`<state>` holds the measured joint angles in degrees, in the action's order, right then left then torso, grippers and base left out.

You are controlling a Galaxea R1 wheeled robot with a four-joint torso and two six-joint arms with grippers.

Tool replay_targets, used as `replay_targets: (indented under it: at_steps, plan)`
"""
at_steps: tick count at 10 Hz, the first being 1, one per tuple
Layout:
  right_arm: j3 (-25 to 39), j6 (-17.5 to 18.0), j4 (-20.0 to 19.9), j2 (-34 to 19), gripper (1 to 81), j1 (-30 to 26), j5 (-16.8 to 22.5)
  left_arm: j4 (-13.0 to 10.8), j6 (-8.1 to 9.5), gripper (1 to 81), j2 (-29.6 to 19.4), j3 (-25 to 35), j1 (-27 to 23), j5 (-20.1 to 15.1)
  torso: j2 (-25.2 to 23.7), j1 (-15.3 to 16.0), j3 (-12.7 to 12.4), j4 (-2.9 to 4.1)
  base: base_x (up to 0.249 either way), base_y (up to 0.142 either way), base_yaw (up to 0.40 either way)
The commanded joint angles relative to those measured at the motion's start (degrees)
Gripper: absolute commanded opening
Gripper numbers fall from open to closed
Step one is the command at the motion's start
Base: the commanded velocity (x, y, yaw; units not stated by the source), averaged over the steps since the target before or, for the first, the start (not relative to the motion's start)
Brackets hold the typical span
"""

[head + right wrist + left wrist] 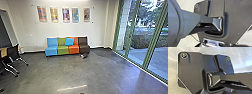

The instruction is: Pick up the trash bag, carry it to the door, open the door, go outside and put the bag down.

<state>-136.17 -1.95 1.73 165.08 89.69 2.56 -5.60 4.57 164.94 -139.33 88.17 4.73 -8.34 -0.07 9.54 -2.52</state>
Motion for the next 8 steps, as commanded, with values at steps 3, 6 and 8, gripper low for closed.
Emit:
replay_targets:
  at_steps: [3, 6, 8]
  plan:
    - [0.65, -0.33, 0.37, -0.78, 81.1, -2.36, 3.33, -0.21, -0.18, 81.1, 0.04, 0.46, -2.35, -2.88, 0.00, 0.07, 0.00, 0.00, 0.144, 0.000, 0.000]
    - [0.65, -0.33, 0.38, -0.78, 81.1, -2.36, 3.33, -0.21, -0.18, 81.1, 0.31, 0.46, -2.35, -2.88, 0.00, 0.07, 0.00, 0.00, 0.181, 0.000, 0.000]
    - [0.39, -0.33, 0.38, -0.79, 81.1, -2.27, 3.33, -0.29, -0.18, 81.1, 0.48, 0.46, -2.35, -2.88, 0.00, 0.07, 0.00, 0.00, 0.190, 0.000, 0.000]
